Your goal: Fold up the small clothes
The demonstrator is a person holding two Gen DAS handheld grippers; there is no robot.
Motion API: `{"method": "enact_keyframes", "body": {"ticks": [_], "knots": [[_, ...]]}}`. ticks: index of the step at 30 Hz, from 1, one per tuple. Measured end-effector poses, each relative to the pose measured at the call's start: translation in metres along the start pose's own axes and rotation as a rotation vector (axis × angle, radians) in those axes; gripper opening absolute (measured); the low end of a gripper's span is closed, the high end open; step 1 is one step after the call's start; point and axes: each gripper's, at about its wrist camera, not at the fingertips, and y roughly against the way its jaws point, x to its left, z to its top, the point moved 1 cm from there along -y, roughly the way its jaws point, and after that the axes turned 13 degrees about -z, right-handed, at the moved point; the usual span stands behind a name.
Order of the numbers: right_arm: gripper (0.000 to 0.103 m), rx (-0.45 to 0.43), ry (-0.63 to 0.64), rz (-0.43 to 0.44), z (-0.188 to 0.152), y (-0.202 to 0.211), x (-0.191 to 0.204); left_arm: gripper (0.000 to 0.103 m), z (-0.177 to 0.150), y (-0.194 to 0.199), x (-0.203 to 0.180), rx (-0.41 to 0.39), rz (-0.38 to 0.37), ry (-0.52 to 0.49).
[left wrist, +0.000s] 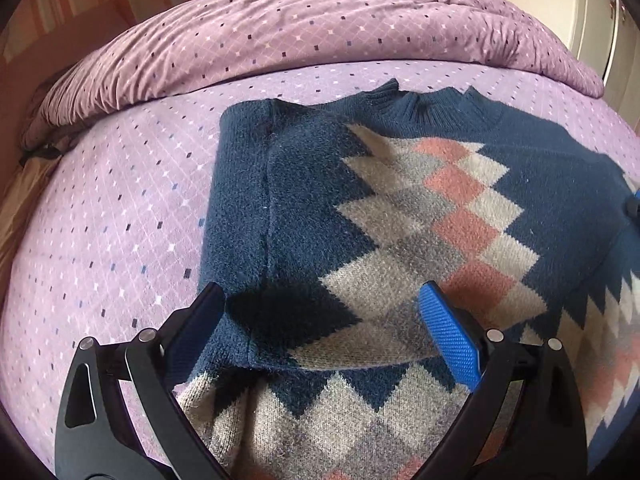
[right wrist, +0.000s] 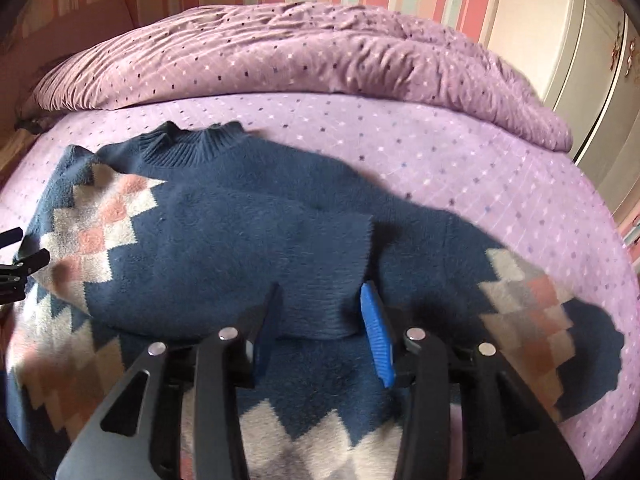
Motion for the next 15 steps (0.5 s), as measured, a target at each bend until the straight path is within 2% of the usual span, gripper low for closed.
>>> {"method": "enact_keyframes", "body": {"ticks": [4,7,10,12,13,14,15], "knots": [[0.039,0.055,-0.023,0.022,-0.015,-0.019,0.010,0.097,0.000,0.000,0.006,-0.002,-0.009,0.016],[0.039,0.056,-0.044,0.032,-0.025,-0.025,0.011,0.097,0.000,0.000,0.007,-0.006,0.000,0.005],[0.040,0.053,-0.063,0.058,-0.020,-0.021,0.005,0.097,0.002,0.004,0.010,0.002,-0.016,0.026],[0.055,-0.010,-0.090,0.081,-0.014,0.001,-0.005,0.099,0.005,0.011,0.011,-0.002,-0.040,0.051],[0.073,-0.043,-0.099,0.074,-0.012,0.012,-0.011,0.100,0.006,0.015,0.010,-0.007,-0.042,0.054],[0.082,-0.080,-0.108,0.049,-0.011,0.025,-0.020,0.100,0.009,0.022,0.008,-0.014,-0.043,0.053],[0.084,-0.111,-0.122,0.016,-0.010,0.038,-0.031,0.100,0.010,0.026,0.006,-0.016,-0.043,0.048]]}}
